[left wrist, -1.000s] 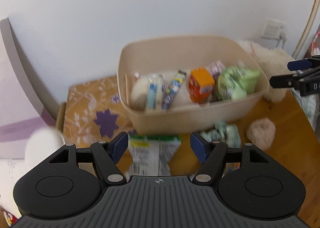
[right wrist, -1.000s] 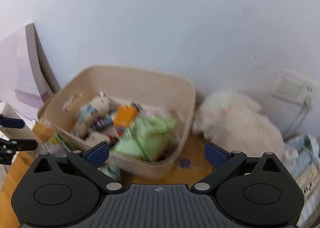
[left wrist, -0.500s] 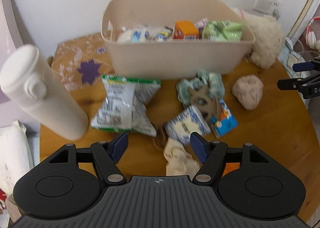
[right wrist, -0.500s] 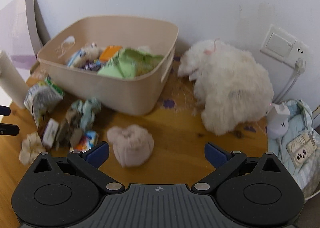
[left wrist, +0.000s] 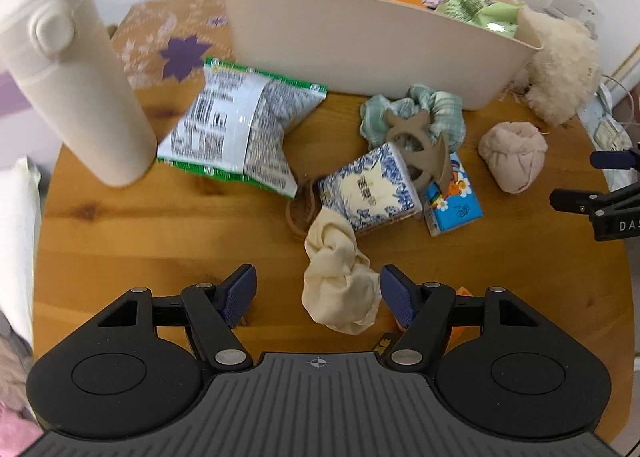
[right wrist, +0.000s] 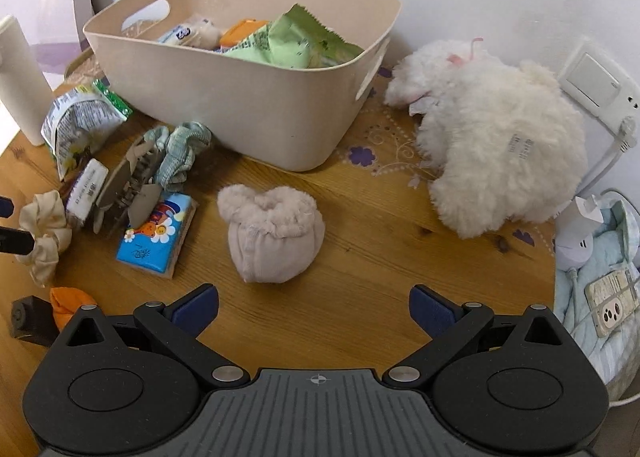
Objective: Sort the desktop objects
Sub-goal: 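Withdraw both tools from the basket back over the table, then grasp the cream scrunchie with the left tool while the right tool grasps the pinkish plush ball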
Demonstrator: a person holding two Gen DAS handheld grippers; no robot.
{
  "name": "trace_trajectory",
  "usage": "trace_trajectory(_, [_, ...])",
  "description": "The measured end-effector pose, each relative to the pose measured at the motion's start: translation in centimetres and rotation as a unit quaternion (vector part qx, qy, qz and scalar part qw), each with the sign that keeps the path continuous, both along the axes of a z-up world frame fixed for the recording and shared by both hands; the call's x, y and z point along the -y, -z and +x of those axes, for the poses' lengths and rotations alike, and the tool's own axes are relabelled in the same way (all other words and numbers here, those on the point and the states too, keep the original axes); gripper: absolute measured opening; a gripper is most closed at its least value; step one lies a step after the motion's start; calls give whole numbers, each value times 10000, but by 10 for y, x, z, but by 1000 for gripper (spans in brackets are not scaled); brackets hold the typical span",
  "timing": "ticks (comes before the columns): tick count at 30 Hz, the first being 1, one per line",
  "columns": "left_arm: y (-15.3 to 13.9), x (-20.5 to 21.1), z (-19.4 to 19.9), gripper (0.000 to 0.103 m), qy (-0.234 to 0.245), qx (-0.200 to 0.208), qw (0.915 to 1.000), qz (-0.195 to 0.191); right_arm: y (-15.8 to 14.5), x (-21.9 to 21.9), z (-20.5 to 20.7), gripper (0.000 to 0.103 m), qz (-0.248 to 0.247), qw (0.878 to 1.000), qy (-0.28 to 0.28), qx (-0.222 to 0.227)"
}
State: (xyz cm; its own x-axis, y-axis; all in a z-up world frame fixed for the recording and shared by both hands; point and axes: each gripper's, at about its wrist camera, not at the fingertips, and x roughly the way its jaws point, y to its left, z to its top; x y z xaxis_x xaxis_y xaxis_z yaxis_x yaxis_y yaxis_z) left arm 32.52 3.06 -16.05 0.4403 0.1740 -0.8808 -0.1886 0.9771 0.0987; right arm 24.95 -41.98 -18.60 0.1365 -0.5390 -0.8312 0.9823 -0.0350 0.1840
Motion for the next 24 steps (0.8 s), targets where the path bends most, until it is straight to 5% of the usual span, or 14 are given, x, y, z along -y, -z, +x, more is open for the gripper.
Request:
trace_trajectory(20, [36, 6, 13, 69, -783, -182, 9965, -231, 21, 48, 19, 103, 9, 9999, -79, -98])
trace_trajectory(24, [36, 9, 14, 57, -585, -134, 9981, -108, 23, 49, 19, 95, -43, 10000, -7, -1])
